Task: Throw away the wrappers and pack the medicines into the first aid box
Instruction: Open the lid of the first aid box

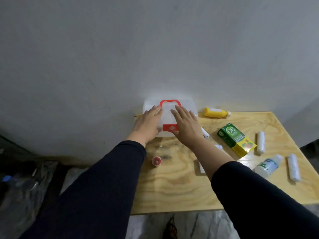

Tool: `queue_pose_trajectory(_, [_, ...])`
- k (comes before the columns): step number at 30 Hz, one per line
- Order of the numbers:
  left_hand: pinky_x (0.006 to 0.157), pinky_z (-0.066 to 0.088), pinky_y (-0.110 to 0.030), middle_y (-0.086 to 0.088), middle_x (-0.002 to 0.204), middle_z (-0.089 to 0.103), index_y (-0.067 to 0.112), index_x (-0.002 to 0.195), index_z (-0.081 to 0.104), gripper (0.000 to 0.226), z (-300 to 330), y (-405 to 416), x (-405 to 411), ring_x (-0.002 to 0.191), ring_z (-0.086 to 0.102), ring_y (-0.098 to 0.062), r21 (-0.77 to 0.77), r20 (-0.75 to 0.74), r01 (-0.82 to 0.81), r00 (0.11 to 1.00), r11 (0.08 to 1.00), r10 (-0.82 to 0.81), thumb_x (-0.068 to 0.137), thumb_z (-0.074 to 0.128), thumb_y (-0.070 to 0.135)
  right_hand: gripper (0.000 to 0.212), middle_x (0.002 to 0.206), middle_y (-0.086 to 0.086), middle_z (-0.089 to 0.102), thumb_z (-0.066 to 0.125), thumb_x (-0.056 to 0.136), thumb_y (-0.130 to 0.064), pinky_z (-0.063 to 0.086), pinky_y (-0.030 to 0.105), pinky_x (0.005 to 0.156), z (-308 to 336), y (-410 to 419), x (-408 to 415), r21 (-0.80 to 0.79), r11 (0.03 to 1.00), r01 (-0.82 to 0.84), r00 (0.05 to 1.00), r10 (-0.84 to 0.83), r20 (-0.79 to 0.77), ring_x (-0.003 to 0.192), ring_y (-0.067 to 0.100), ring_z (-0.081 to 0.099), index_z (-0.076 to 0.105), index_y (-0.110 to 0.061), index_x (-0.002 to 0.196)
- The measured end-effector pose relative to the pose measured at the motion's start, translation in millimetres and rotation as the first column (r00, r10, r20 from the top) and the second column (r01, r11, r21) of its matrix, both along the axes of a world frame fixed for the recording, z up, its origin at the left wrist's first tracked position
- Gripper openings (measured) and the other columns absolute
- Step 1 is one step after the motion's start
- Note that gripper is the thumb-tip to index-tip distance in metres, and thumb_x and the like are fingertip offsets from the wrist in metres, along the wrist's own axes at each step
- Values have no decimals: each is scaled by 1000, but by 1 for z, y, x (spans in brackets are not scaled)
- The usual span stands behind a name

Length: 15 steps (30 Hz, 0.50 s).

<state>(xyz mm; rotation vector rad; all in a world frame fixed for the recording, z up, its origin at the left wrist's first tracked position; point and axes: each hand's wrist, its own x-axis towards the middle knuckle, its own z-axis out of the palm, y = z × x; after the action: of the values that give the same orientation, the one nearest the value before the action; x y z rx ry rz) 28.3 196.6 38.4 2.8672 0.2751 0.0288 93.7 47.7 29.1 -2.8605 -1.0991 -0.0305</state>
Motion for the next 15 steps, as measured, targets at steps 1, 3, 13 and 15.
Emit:
queue_pose_trajectory(1, [116, 27, -35, 1, 163, 13, 19, 155, 15, 77, -4, 0, 0, 150, 16, -19, 16, 29, -3, 1000, 1000, 2, 94, 61, 17, 74, 161, 5, 11, 56, 91, -36, 10, 42, 122, -6, 0, 1, -15, 1000, 0, 1000, 0, 13, 150, 22, 9, 16, -16, 151])
queue_pose_trajectory(3, [118, 21, -30, 3, 163, 14, 20, 155, 15, 74, -12, 2, 0, 150, 14, -16, 54, 100, 0, 995, 999, -6, 95, 57, 10, 79, 161, 6, 14, 59, 89, -36, 11, 42, 121, -17, 1, 2, -33, 999, 7, 998, -4, 69, 149, 24, 12, 16, -14, 151])
queue_pose_trajectory(13, [114, 2, -24, 2, 164, 10, 18, 155, 10, 77, -31, 6, 1, 151, 8, -14, 123, 190, 28, 980, 992, -51, 94, 53, 0, 76, 159, 13, 21, 56, 87, -33, 14, 47, 120, -32, 2, 0, -60, 998, 3, 975, 11, 220, 148, 29, 18, 19, -9, 150])
queue_pose_trajectory(15, [116, 2, -24, 1, 164, 9, 17, 155, 10, 77, -31, 7, 1, 151, 8, -13, 133, 186, 44, 980, 990, -69, 94, 52, -3, 77, 156, 13, 30, 61, 82, -32, 20, 50, 117, -29, -3, -2, -66, 997, -37, 967, 53, 249, 145, 29, 26, 28, -8, 147])
